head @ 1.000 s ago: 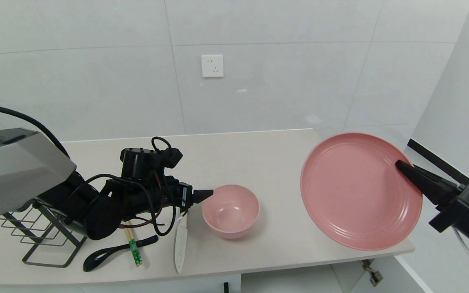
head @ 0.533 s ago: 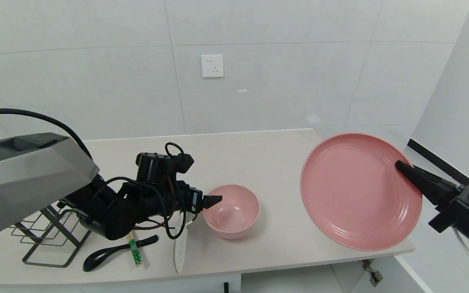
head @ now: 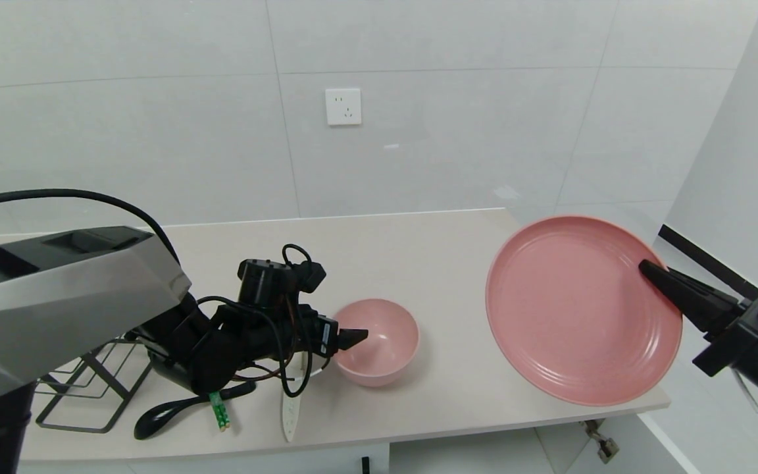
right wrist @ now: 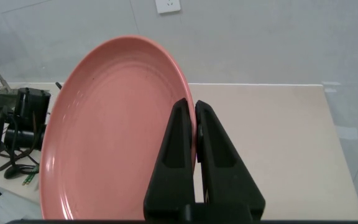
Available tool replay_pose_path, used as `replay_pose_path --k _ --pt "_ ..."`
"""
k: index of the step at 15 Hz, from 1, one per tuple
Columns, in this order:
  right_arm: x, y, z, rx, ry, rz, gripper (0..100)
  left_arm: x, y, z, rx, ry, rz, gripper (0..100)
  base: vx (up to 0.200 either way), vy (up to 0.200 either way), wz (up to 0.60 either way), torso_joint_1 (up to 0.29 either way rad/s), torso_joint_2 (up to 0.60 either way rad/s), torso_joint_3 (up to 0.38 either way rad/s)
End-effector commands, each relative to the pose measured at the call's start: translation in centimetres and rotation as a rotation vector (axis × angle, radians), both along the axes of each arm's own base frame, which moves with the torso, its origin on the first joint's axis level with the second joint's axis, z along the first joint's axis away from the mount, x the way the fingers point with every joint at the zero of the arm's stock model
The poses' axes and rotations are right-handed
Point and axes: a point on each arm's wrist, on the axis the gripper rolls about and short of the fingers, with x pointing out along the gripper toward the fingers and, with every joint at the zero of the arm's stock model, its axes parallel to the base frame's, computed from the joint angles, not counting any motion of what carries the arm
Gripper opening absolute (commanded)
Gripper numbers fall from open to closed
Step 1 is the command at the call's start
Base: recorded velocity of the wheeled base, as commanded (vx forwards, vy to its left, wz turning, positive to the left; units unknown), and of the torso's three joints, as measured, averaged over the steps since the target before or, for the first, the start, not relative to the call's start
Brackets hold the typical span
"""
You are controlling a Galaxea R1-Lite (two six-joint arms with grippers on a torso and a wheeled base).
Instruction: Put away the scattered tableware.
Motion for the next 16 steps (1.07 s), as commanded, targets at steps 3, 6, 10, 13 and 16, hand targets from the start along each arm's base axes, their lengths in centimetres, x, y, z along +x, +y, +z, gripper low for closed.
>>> replay_pose_path --k 3,6,10,13,16 --pt "0.0 0.0 0.0 0.0 0.0 0.001 0 -0.3 -0.3 -0.4 0.007 0.016 -0.007 100 0.0 0.0 0.0 0.0 0.0 0.0" --pt "0.0 0.0 0.0 0.0 0.0 0.001 0 -0.5 -0.4 -0.4 0.012 0.025 -0.012 0 0.0 0.0 0.0 0.0 0.0 0.0" --pt "0.0 0.0 0.0 0.0 -0.001 0.001 0 -0.8 -0.1 1.5 0.001 -0.025 0.005 0 0.0 0.0 0.0 0.0 0.0 0.0" --pt "0.0 0.0 0.0 0.0 -0.003 0.001 0 -1.1 0.3 3.5 -0.008 -0.084 0.037 0 0.0 0.0 0.0 0.0 0.0 0.0" --pt "0.0 0.0 0.1 0.001 -0.004 0.001 0 -2.3 1.0 5.7 -0.014 -0.121 0.06 0 0.0 0.0 0.0 0.0 0.0 0.0"
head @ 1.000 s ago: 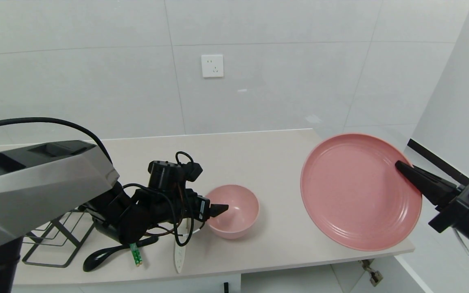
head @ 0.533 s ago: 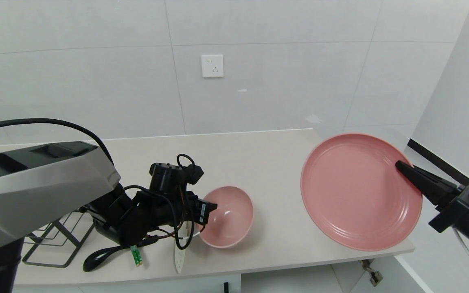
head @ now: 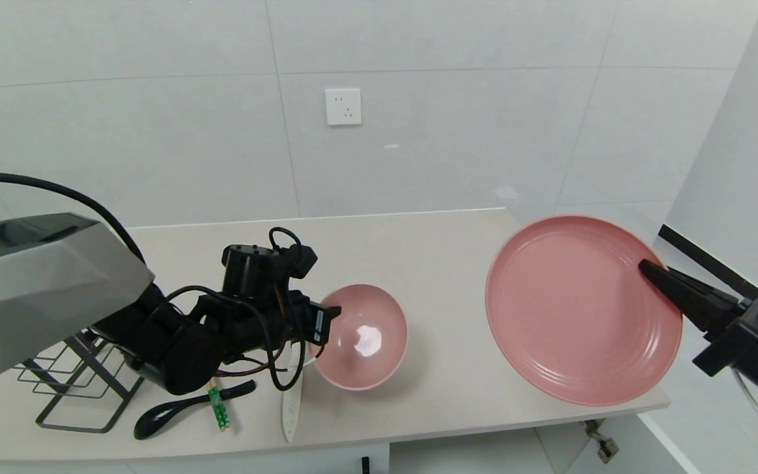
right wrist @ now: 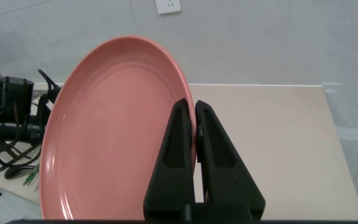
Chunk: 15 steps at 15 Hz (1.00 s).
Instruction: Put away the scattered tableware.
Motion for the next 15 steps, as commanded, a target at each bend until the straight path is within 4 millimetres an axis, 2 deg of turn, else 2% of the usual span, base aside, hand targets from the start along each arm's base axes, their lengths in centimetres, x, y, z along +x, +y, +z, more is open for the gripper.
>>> replay_pose_path --k 1,2,3,5,7,10,13,15 --pt "0.0 0.0 0.0 -0.001 -0.003 0.0 0 -1.3 1.0 2.7 -0.021 -0.056 0.017 0 0.0 0.0 0.0 0.0 0.0 0.0" --pt "0.0 0.0 0.1 -0.001 -0.004 0.0 0 -1.4 1.2 3.1 -0.026 -0.066 0.02 0 0.0 0.0 0.0 0.0 0.0 0.0" --pt "0.0 0.0 0.1 -0.006 -0.012 -0.002 0 -1.8 2.5 5.3 -0.048 -0.125 0.051 0 0.0 0.0 0.0 0.0 0.0 0.0" --pt "0.1 0.0 0.3 -0.003 -0.017 -0.005 0 -2.2 4.4 8.0 -0.058 -0.211 0.095 0 0.0 0.0 0.0 0.0 0.0 0.0" --pt "0.2 0.0 0.2 -0.004 -0.011 -0.01 0 -3.4 6.2 9.8 -0.044 -0.275 0.127 0 0.0 0.0 0.0 0.0 0.0 0.0" --pt "1.0 0.1 0.4 0.006 -0.017 -0.011 0 -5.9 8.0 11.2 -0.04 -0.32 0.155 0 0.0 0.0 0.0 0.0 0.0 0.0" --pt "2.3 0.3 0.4 0.013 -0.011 -0.017 0 -10.0 9.2 11.7 -0.08 -0.318 0.174 0 0.0 0.0 0.0 0.0 0.0 0.0" --pt "2.7 0.4 0.0 0.006 0.01 -0.018 0 -11.8 9.4 12.1 -0.211 -0.261 0.21 0 0.0 0.0 0.0 0.0 0.0 0.0"
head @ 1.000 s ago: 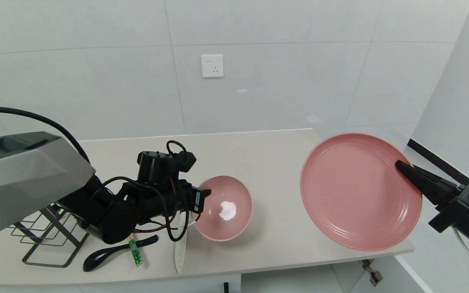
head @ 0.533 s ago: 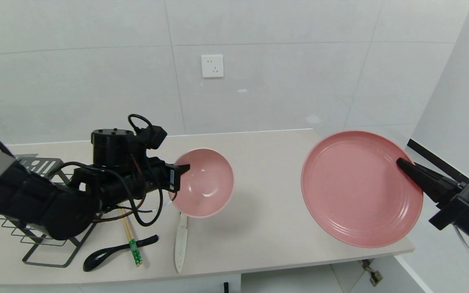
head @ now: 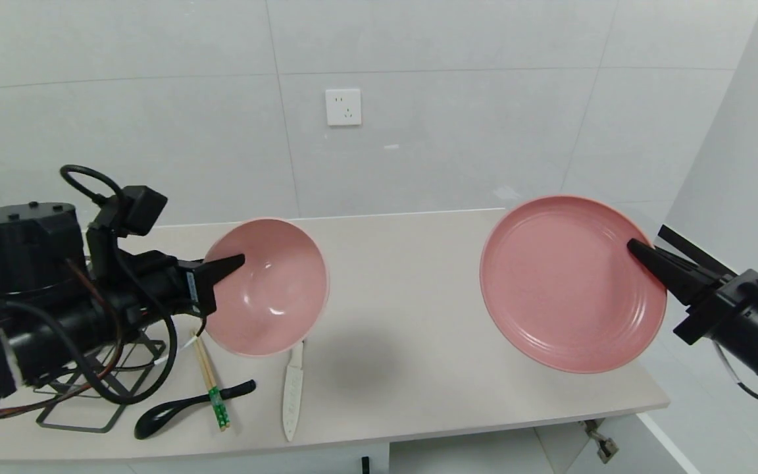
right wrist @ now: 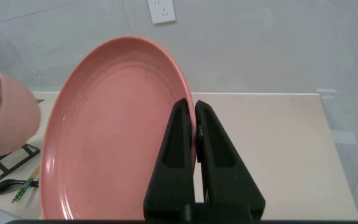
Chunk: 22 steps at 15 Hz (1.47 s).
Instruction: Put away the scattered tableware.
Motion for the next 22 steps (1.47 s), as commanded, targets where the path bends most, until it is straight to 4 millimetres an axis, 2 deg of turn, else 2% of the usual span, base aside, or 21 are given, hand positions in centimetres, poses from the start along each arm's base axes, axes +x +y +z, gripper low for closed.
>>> replay_pose_path --k 1,3,5,7,9,12,13,17,22 --pt "0.4 0.1 -0.5 -0.006 0.024 0.002 0 -2.8 0.5 1.7 -0.117 -0.036 0.005 0 0.0 0.0 0.0 0.0 0.0 0.0" --pt "0.5 0.2 -0.3 -0.01 0.013 0.002 0 -4.1 0.9 2.9 -0.223 -0.043 0.008 0 0.0 0.0 0.0 0.0 0.0 0.0" --pt "0.5 0.4 -0.2 -0.014 0.007 0.014 0 -5.5 1.2 3.0 -0.302 -0.018 0.015 0 0.0 0.0 0.0 0.0 0.0 0.0" --pt "0.3 0.7 -0.4 -0.021 0.011 0.029 0 -7.3 1.5 1.7 -0.288 -0.007 -0.007 0 0.0 0.0 0.0 0.0 0.0 0.0" --pt "0.4 0.7 -0.3 -0.015 0.01 0.008 0 -9.0 1.8 0.4 -0.179 -0.044 -0.061 0 0.0 0.0 0.0 0.0 0.0 0.0" --pt "0.2 1.0 -0.3 -0.018 0.008 0.024 0 -9.5 2.0 -0.7 -0.151 -0.027 -0.054 0 0.0 0.0 0.0 0.0 0.0 0.0" --pt "0.2 1.4 -0.2 -0.043 -0.011 0.038 0 -9.8 2.2 -1.1 -0.126 -0.071 -0.053 0 0.0 0.0 0.0 0.0 0.0 0.0" --pt "0.1 1.5 -0.2 -0.104 -0.048 0.035 0 -10.5 2.4 -0.8 -0.14 -0.158 -0.058 0 0.0 0.0 0.0 0.0 0.0 0.0" --pt "0.1 1.4 -0.2 -0.104 -0.044 0.031 0 -12.1 2.8 0.0 -0.139 -0.243 -0.068 0 -0.2 0.0 0.0 0.006 0.0 0.0"
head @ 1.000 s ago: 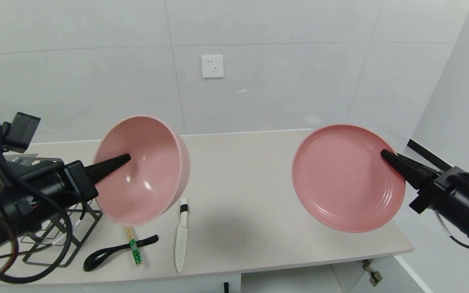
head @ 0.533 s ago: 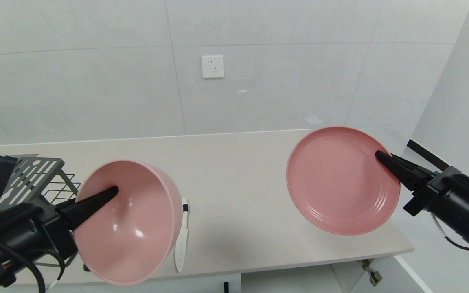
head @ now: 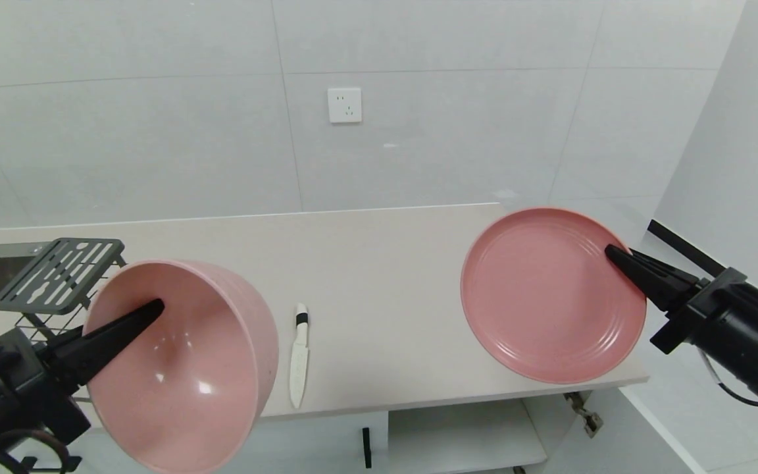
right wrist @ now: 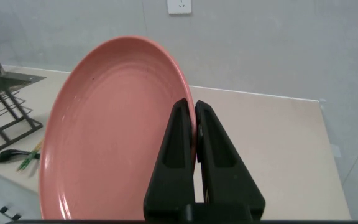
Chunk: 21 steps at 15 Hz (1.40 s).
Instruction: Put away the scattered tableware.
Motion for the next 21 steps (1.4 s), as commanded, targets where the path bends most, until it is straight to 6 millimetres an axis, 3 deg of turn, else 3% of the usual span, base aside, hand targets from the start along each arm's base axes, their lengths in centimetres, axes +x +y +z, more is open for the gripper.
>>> replay_pose_path --k 1,3,8,21 --pt "0.0 0.0 0.0 0.0 -0.001 -0.001 0 -0.5 0.1 0.1 0.015 -0.028 0.002 0 -0.2 0.0 0.0 -0.012 -0.01 0.002" --pt "0.0 -0.1 0.0 0.001 -0.002 -0.007 0 -0.4 0.1 0.0 0.028 -0.028 0.003 0 -0.2 0.0 0.0 0.0 0.0 0.009" --pt "-0.1 -0.2 -0.2 -0.042 -0.013 -0.013 0 -0.2 0.1 -0.1 0.03 -0.015 0.004 0 0.0 0.0 0.0 -0.046 0.09 0.048" --pt "0.3 -0.3 -1.0 -0.066 0.018 -0.027 0 0.3 -0.1 -1.4 0.053 0.057 -0.002 0 0.0 0.0 0.0 -0.237 0.51 0.266"
